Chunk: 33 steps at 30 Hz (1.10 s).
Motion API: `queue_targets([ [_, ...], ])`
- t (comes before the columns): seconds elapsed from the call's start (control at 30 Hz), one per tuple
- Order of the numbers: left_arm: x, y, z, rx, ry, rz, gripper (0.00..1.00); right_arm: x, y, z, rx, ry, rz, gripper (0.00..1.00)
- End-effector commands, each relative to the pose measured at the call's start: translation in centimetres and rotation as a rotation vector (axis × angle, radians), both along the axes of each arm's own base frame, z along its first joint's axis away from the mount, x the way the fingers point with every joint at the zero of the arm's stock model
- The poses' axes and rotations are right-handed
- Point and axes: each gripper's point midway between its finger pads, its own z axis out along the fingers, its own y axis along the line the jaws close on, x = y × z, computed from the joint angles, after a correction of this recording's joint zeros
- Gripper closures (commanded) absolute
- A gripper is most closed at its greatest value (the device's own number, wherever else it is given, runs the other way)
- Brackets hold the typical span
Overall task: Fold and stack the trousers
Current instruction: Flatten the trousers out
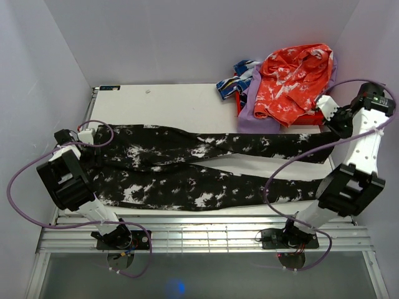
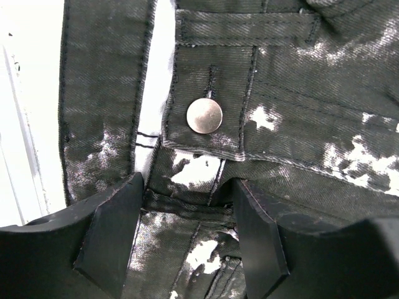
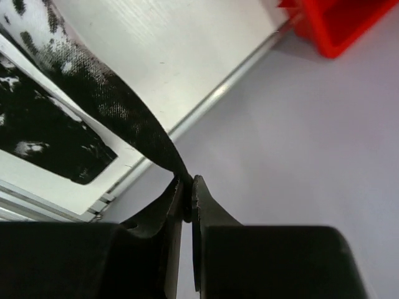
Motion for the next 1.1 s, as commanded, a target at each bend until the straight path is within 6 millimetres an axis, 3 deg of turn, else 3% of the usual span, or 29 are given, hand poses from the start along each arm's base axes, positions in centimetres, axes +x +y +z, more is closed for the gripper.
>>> queue_targets([
  [0.0, -0.4, 2.3, -0.6, 0.077, 0.016, 0.045, 0.30, 2.9, -3.1, -6.0, 0.022, 0.147, -0.135, 0.92],
  [0.03, -0.5, 2.3, -0.9, 0.077, 0.027, 0.048, 0.30, 3.2, -2.5, -7.2, 0.083, 0.199, -0.138, 0.92],
  [0.07, -0.5, 2.4, -0.9, 0.077, 0.028, 0.050, 0.30, 4.2, -2.7, -6.8, 0.112, 0.214, -0.160, 0.92],
  [0.2, -0.4, 2.2, -1.0, 0.067, 0.031, 0.043, 0.30, 3.3, -1.1, -13.6, 0.264, 0.425, -0.254, 0.89],
  [0.23, -0.3, 2.2, -0.8, 0.063, 0.028, 0.047, 0.29, 3.7, -0.8, -14.2, 0.283, 0.419, -0.273, 0.82],
  [0.27, -0.2, 1.9, -0.7, 0.047, 0.022, 0.042, 0.29, 4.1, -0.7, -14.6, 0.308, 0.409, -0.319, 0.66],
  [0.3, -0.1, 1.8, -0.5, 0.042, 0.016, 0.040, 0.29, 4.6, -0.8, -14.6, 0.323, 0.382, -0.342, 0.56],
  [0.33, -0.1, 1.7, -0.5, 0.036, 0.014, 0.040, 0.28, 6.5, -1.6, -14.3, 0.311, 0.292, -0.363, 0.48],
  [0.37, -0.1, 1.6, -0.3, 0.032, 0.008, 0.038, 0.27, 7.3, -2.0, -13.7, 0.308, 0.243, -0.390, 0.34],
  [0.43, 0.0, 1.6, -0.1, 0.034, 0.003, 0.036, 0.27, 8.7, -3.0, -11.7, 0.272, 0.116, -0.395, 0.28],
  [0.53, -0.1, 1.6, 0.0, 0.041, 0.003, 0.032, 0.26, 8.4, -2.9, -8.5, 0.236, 0.007, -0.332, 0.28],
  [0.57, -0.1, 1.6, 0.1, 0.040, 0.004, 0.032, 0.26, 8.1, -3.0, -6.4, 0.197, -0.053, -0.305, 0.28],
  [0.63, -0.1, 1.4, 0.1, 0.034, -0.001, 0.034, 0.26, 7.0, -2.6, -6.4, 0.176, -0.065, -0.267, 0.28],
  [0.67, -0.1, 1.3, 0.1, 0.028, -0.002, 0.034, 0.26, 6.3, -2.1, -6.1, 0.164, -0.069, -0.208, 0.34],
  [0.77, -0.2, 1.0, 0.1, 0.014, -0.006, 0.034, 0.26, 1.7, 2.1, -6.7, 0.191, -0.007, 0.013, 0.46],
  [0.8, -0.1, 1.0, 0.2, 0.013, -0.008, 0.035, 0.26, 0.5, 3.3, -7.8, 0.174, 0.041, 0.058, 0.47],
  [0.83, -0.1, 0.9, 0.2, 0.009, -0.007, 0.033, 0.26, -1.4, 4.4, -10.4, 0.185, 0.121, 0.075, 0.47],
  [0.9, -0.1, 0.9, 0.3, 0.010, -0.010, 0.033, 0.26, -2.7, 5.5, -11.9, 0.151, 0.154, 0.111, 0.49],
  [0.93, -0.1, 0.8, 0.2, 0.005, -0.008, 0.029, 0.26, -3.9, 6.3, -13.8, 0.166, 0.199, 0.111, 0.49],
  [1.07, -0.2, 0.6, 0.1, -0.008, -0.005, 0.026, 0.25, -4.5, 7.5, -16.7, 0.152, 0.214, 0.126, 0.45],
])
